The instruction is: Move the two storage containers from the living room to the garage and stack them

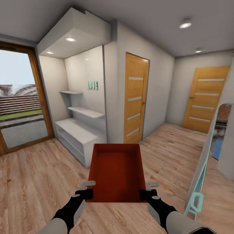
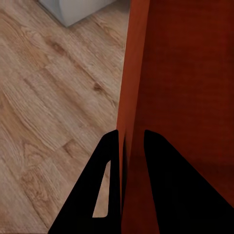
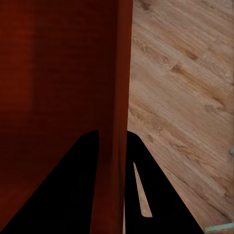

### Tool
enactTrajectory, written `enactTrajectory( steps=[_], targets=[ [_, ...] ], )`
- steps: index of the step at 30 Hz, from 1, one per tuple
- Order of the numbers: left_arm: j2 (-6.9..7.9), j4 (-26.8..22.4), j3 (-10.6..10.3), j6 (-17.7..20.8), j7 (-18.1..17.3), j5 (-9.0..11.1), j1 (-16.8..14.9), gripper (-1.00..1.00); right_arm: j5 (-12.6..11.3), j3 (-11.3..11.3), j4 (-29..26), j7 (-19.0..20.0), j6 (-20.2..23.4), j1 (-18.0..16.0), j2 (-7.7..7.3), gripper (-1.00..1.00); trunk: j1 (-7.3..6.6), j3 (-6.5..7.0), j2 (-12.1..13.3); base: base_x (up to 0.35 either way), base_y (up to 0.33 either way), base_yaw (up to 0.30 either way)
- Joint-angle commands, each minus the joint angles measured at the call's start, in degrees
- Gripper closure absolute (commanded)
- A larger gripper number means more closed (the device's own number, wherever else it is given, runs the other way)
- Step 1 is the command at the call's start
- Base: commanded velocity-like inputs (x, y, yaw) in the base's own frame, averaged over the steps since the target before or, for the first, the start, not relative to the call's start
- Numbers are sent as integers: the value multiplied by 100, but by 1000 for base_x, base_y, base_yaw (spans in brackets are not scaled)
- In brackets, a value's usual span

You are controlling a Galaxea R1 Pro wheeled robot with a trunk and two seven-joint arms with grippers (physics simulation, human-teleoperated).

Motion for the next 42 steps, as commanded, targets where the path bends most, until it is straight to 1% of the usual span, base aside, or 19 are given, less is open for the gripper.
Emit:
enactTrajectory(
  steps=[1,32,42],
  targets=[
    [111,-34,66,-15,111,-114,-1,100,-92,-61,26,-32,-28,-3,-8,100,5,-2,-4,322,0,-186],
    [111,-37,66,-15,111,-114,-1,100,-92,-61,26,-32,-24,-3,-9,100,5,-2,-4,320,0,-244],
    [104,-42,66,-16,111,-114,-1,100,-92,-61,24,-32,-24,-3,-10,100,5,-2,-4,37,0,-170]
  ],
)
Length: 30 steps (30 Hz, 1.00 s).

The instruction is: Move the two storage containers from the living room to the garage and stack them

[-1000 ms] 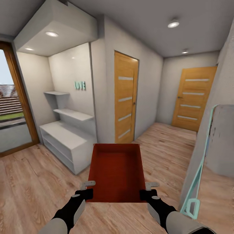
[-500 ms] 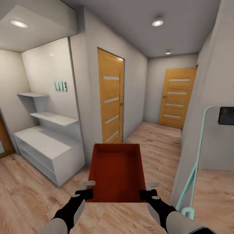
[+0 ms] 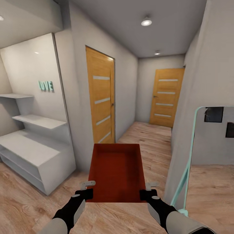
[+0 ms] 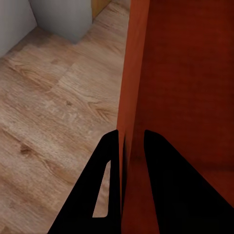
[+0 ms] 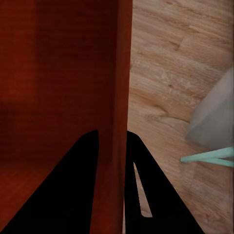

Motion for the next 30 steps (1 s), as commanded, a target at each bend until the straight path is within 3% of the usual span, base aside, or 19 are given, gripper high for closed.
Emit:
enactTrajectory(
  steps=[1,13,30],
  targets=[
    [107,-34,69,-27,104,-114,-1,100,-87,-68,28,-36,-32,-3,-4,100,2,-2,-5,1,0,-168],
    [106,-34,69,-27,104,-114,-1,100,-87,-68,30,-36,-35,-3,-5,100,2,-2,-5,42,9,-145],
    [115,-26,70,-27,104,-114,-1,100,-87,-68,31,-36,-36,-3,-5,100,2,-2,-5,276,70,-5]
  ],
)
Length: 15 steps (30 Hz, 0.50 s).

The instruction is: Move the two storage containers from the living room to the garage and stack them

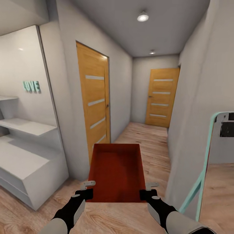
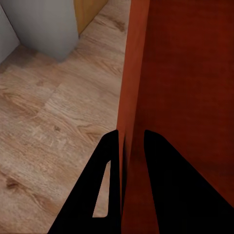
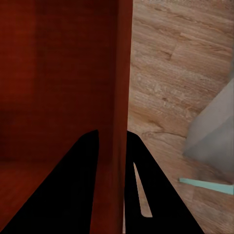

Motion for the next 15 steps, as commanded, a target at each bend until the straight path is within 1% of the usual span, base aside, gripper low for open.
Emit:
enactTrajectory(
  steps=[1,15],
  targets=[
    [116,-32,66,-17,104,-114,-2,100,-88,-69,28,-37,-30,-2,-5,100,5,-2,-4,304,71,0],
    [116,-32,67,-17,104,-114,-2,100,-88,-69,23,-37,-32,-2,-5,100,5,-2,-4,304,71,0]
  ],
)
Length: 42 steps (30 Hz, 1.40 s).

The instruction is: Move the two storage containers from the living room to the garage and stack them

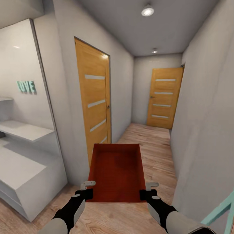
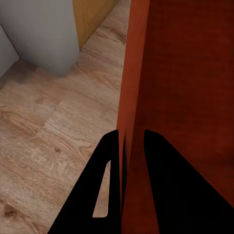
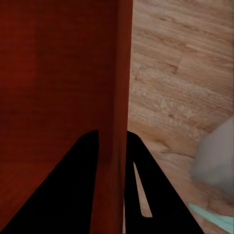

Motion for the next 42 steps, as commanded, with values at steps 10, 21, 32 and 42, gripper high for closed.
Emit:
enactTrajectory(
  steps=[10,21,32,42],
  targets=[
    [116,-32,68,-12,105,-114,-2,100,-89,-70,29,-36,-34,-2,-4,100,5,-2,-4,304,71,0],
    [116,-32,64,-12,105,-114,-2,100,-97,-70,32,-36,-18,-2,5,100,5,-2,-4,304,71,-127],
    [116,-32,64,-12,105,-114,-2,100,-98,-70,32,-36,-18,-2,4,100,5,-2,-4,304,71,-254],
    [116,-32,68,-12,105,-114,-2,100,-97,-70,32,-36,-23,-2,4,100,5,-2,-4,304,71,-255]
  ],
)
